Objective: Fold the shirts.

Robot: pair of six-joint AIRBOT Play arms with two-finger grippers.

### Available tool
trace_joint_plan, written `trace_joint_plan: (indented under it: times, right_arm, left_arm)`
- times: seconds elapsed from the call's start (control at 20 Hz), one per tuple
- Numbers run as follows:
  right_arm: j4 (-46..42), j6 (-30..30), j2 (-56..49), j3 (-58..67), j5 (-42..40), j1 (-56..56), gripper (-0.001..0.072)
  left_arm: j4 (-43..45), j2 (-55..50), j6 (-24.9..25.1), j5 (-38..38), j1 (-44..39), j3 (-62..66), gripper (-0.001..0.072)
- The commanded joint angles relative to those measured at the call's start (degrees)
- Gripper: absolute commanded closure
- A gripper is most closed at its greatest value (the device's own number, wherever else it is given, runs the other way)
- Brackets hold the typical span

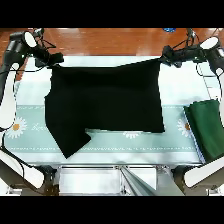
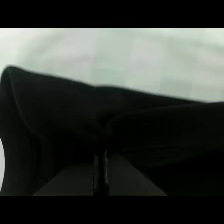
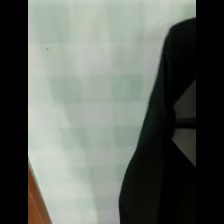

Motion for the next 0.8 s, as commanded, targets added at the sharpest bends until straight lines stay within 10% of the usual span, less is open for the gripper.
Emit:
trace_joint_plan:
  times: [0.0, 0.2, 0.65, 0.7, 0.75]
  right_arm:
    - [-0.3, -1.5, -1.7, 2.0, 10.3, -1.8, 0.0689]
    - [-10.9, -3.3, -1.8, 0.6, 23.2, -1.5, 0.0689]
    - [-10.0, -3.5, -1.8, -9.6, 18.1, -1.3, 0.0689]
    - [-9.7, -3.2, -1.8, -9.8, 17.5, -1.3, 0.0656]
    - [-9.6, -2.6, -1.8, -9.8, 17.2, -1.3, 0.0434]
  left_arm:
    - [-5.6, -1.0, 5.9, -9.2, 1.8, 1.4, 0.0687]
    - [-5.8, -1.1, 9.4, -17.0, 3.0, -1.5, 0.0687]
    - [-5.8, -1.7, 11.0, -19.1, 4.0, -8.5, 0.0686]
    - [-5.8, -1.7, 10.5, -19.1, 4.0, -8.5, 0.0640]
    - [-5.8, -1.7, 9.6, -19.3, 4.0, -8.5, 0.0381]
